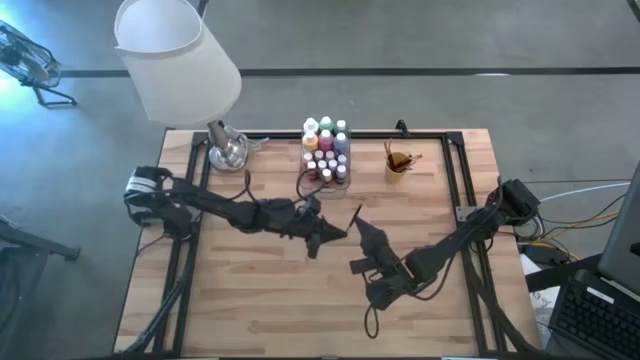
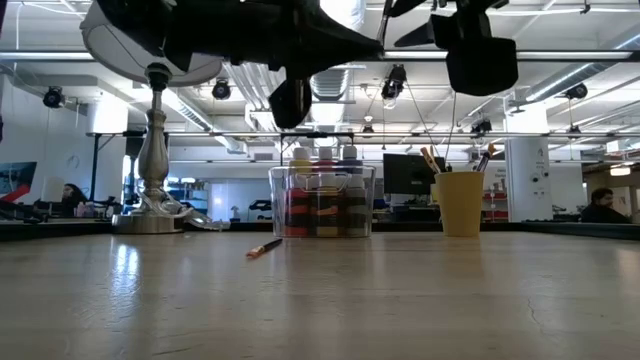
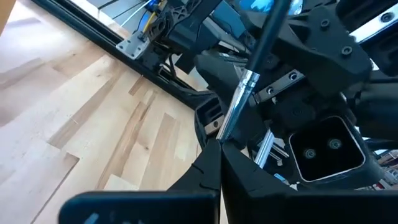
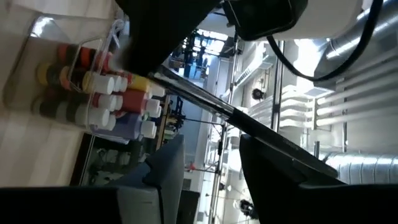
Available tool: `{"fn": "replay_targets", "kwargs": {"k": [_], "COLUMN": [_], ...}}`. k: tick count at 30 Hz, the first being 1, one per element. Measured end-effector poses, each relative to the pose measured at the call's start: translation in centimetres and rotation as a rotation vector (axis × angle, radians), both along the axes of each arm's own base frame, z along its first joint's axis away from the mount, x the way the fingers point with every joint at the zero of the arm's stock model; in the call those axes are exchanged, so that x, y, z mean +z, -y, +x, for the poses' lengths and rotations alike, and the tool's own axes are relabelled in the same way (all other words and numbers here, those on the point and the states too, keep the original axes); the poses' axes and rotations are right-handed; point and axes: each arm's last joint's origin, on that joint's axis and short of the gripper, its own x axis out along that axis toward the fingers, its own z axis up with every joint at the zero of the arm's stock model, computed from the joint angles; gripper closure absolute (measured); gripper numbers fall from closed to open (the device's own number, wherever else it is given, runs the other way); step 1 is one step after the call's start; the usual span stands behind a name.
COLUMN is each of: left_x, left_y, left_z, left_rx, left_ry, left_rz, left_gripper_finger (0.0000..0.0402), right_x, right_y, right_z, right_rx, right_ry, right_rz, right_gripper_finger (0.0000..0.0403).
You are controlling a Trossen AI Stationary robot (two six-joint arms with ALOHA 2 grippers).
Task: Pick & Place Paint Supplies
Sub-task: Put the silver paint brush into the cup
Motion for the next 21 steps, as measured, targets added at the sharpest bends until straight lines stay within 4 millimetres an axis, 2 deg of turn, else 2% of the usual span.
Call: {"fn": "replay_targets", "kwargs": {"k": [4, 12, 21], "left_x": [0.9, 1.3, 1.1], "left_y": [0.0, -0.1, -2.7], "left_z": [-0.4, -0.8, -0.9], "left_rx": [-0.002, -0.018, 0.029], "left_ry": [0.028, 0.004, -0.06], "left_rz": [0.013, 0.014, -0.104], "left_gripper_finger": [0.0401, 0.0401, 0.0401], "right_x": [-0.2, -1.9, -2.8], "right_y": [0.3, 0.8, -0.2], "right_z": [-0.4, -1.3, -2.5], "right_rx": [-0.016, -0.015, 0.034], "right_ry": [0.02, 0.045, -0.065], "right_rz": [-0.004, 0.013, -0.059], "right_gripper_finger": [0.0243, 0.0228, 0.0231]}}
